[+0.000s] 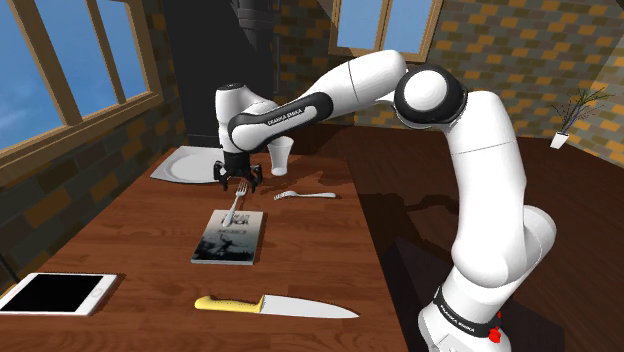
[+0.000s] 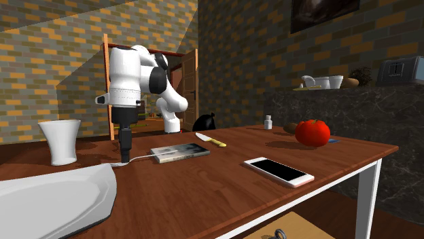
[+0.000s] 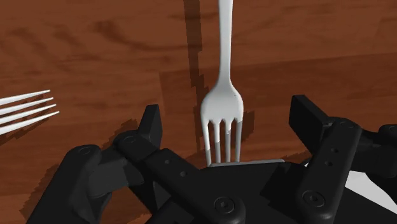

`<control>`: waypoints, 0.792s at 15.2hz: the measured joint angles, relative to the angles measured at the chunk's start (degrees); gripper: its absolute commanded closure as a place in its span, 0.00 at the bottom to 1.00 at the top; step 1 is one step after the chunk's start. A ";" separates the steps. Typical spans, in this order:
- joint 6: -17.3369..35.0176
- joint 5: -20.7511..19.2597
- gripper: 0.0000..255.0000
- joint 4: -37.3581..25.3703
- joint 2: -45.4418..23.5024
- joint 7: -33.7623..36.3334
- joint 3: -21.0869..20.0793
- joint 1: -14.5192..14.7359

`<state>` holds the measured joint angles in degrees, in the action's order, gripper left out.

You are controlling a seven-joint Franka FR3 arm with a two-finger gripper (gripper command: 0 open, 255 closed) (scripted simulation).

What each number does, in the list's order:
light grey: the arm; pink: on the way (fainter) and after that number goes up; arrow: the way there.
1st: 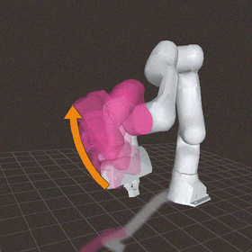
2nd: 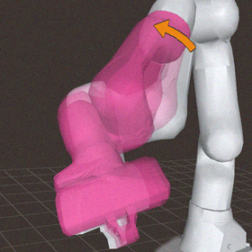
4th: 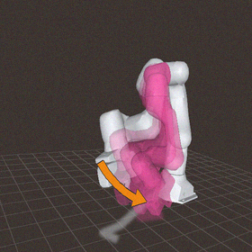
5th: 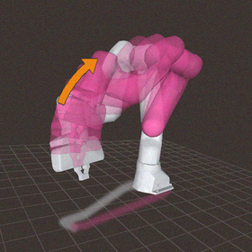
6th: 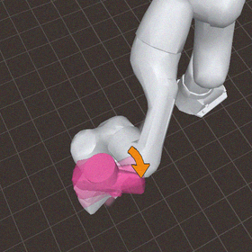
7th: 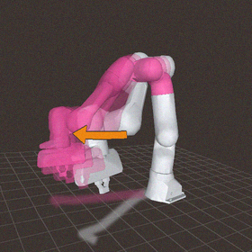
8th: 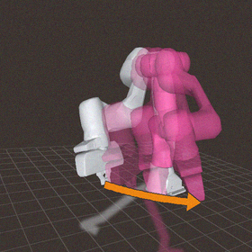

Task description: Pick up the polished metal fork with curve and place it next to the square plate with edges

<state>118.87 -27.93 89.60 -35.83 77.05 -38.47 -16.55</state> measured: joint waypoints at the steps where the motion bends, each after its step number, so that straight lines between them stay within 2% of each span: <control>1: 0.00 0.00 0.00 0.00 0.00 0.00 0.00 0.00; 6: -4.30 1.99 0.00 -2.00 2.79 -1.08 -1.44 -0.46; 12: -5.16 2.35 0.00 -2.49 3.19 -1.38 -1.64 -0.58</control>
